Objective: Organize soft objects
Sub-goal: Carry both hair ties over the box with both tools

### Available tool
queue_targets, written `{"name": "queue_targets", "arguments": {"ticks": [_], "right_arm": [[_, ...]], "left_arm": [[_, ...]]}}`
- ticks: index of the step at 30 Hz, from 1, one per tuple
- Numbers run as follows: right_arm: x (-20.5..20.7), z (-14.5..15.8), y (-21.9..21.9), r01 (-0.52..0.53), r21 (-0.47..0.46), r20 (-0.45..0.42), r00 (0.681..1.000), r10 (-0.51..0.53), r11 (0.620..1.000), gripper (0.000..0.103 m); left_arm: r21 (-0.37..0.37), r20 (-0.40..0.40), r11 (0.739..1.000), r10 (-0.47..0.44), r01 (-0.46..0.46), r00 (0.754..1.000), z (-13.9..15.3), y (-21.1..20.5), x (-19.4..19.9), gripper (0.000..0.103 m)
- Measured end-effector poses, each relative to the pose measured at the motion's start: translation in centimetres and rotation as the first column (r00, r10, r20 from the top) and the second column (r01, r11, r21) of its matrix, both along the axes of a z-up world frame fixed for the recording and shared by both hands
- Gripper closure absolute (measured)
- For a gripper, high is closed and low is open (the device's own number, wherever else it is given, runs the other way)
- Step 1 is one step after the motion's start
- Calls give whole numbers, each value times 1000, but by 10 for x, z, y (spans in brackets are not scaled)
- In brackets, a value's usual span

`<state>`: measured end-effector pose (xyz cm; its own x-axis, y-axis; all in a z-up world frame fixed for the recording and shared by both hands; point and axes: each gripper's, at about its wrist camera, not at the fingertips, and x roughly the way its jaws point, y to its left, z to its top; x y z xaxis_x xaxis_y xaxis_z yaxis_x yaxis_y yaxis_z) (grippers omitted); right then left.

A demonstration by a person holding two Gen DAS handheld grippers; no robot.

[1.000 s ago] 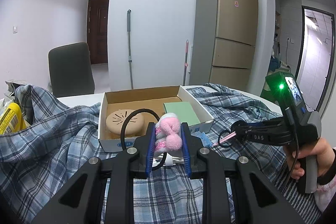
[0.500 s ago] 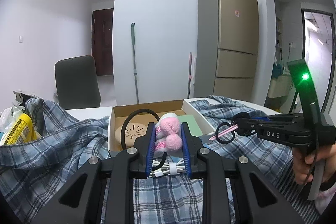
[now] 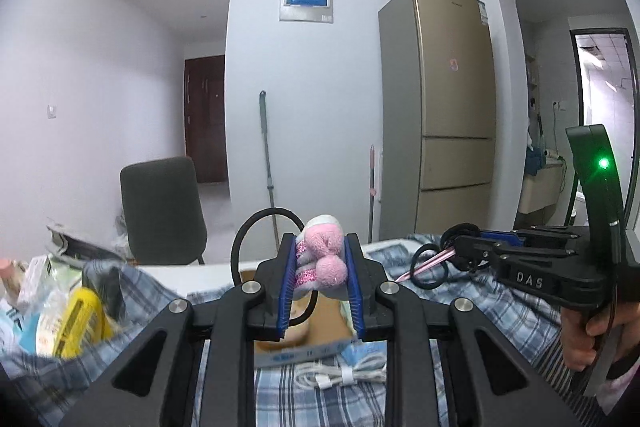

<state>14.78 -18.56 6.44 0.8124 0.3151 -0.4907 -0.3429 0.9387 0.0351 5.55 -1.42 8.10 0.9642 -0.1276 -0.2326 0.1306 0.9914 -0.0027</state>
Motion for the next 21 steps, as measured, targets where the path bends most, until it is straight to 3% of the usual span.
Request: {"name": "queue_targets", "arguments": {"ticks": [11,16,21], "right_arm": [[26,33,19,-2,-15,75,997,3,1000,86],[51,34,33,3,-5,59,998,-3,1000,86],[79,16,49,-1,16,-3,1000,1,1000,86]], "left_arm": [[-27,-33,1000,15,-16,999,26,5,52,78],[-18,-58,999,26,-27,998,20,8,87,78],[-26,-100,999,26,-29,995,4,9,115,78]]}}
